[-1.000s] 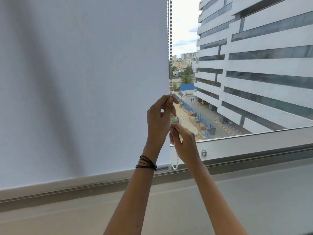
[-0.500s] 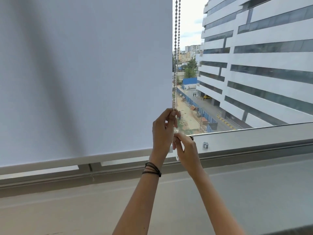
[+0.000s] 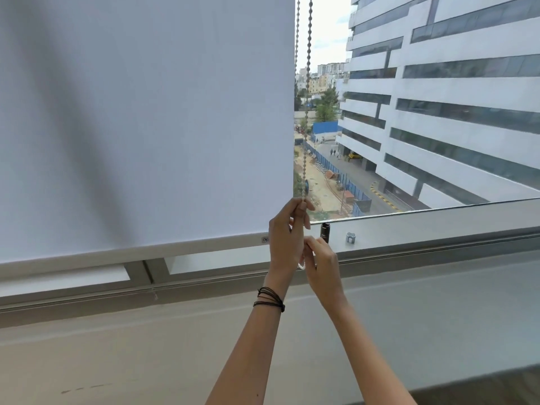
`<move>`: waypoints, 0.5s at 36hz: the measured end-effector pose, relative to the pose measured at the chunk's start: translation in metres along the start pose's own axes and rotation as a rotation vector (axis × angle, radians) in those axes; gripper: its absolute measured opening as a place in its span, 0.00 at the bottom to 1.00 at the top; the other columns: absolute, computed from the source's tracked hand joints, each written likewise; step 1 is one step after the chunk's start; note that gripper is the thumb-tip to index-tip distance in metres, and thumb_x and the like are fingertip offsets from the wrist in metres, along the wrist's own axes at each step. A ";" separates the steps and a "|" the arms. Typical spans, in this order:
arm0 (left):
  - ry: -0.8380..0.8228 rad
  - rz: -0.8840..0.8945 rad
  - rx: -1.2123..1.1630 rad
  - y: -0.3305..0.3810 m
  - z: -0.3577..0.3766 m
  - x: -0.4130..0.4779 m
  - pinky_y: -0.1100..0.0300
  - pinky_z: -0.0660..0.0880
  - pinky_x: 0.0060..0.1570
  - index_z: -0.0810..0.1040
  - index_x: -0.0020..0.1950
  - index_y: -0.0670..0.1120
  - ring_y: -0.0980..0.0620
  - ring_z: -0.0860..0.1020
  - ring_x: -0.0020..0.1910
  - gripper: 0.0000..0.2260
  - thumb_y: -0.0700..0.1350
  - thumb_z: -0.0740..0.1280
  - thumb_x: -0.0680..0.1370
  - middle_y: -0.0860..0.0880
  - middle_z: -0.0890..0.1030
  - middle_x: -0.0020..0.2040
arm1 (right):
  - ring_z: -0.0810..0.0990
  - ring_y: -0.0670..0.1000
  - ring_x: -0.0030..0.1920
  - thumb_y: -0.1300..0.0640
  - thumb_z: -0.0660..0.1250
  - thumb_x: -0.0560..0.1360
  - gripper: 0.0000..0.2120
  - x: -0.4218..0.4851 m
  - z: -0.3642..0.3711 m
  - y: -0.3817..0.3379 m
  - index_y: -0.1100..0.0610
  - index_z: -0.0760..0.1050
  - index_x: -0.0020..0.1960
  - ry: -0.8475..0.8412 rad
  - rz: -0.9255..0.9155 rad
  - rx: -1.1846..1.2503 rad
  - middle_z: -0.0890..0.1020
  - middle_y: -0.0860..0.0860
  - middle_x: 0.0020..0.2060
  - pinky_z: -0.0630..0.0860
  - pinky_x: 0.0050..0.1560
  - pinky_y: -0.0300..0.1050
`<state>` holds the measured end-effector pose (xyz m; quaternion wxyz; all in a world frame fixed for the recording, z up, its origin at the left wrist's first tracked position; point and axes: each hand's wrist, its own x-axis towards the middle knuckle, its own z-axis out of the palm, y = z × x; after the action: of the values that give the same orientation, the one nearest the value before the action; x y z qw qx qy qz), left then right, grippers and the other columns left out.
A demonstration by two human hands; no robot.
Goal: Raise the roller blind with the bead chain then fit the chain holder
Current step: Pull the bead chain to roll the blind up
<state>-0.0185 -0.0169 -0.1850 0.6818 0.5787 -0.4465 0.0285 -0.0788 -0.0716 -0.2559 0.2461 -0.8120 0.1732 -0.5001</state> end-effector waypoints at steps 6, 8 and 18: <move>-0.017 -0.028 0.042 -0.014 0.000 -0.010 0.58 0.64 0.27 0.75 0.42 0.50 0.55 0.67 0.25 0.11 0.43 0.59 0.82 0.54 0.71 0.28 | 0.71 0.48 0.34 0.70 0.60 0.74 0.09 -0.011 -0.001 0.009 0.60 0.75 0.42 -0.071 0.042 -0.007 0.73 0.49 0.30 0.71 0.35 0.44; -0.023 -0.045 0.044 -0.018 0.000 -0.014 0.57 0.65 0.30 0.75 0.42 0.50 0.53 0.68 0.27 0.10 0.43 0.59 0.82 0.54 0.71 0.28 | 0.70 0.44 0.34 0.70 0.60 0.75 0.09 -0.015 0.000 0.012 0.59 0.75 0.42 -0.088 0.075 -0.021 0.73 0.48 0.30 0.69 0.36 0.39; -0.023 -0.092 0.015 -0.035 0.003 -0.042 0.68 0.66 0.29 0.75 0.41 0.51 0.58 0.70 0.26 0.12 0.42 0.59 0.82 0.55 0.72 0.27 | 0.72 0.48 0.34 0.70 0.61 0.75 0.08 -0.045 0.006 0.019 0.61 0.75 0.41 -0.122 0.135 -0.053 0.71 0.47 0.31 0.70 0.36 0.40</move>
<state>-0.0254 -0.0109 -0.2389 0.6729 0.6040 -0.4270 -0.0063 -0.0941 -0.0623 -0.3017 0.2676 -0.8337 0.2254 -0.4272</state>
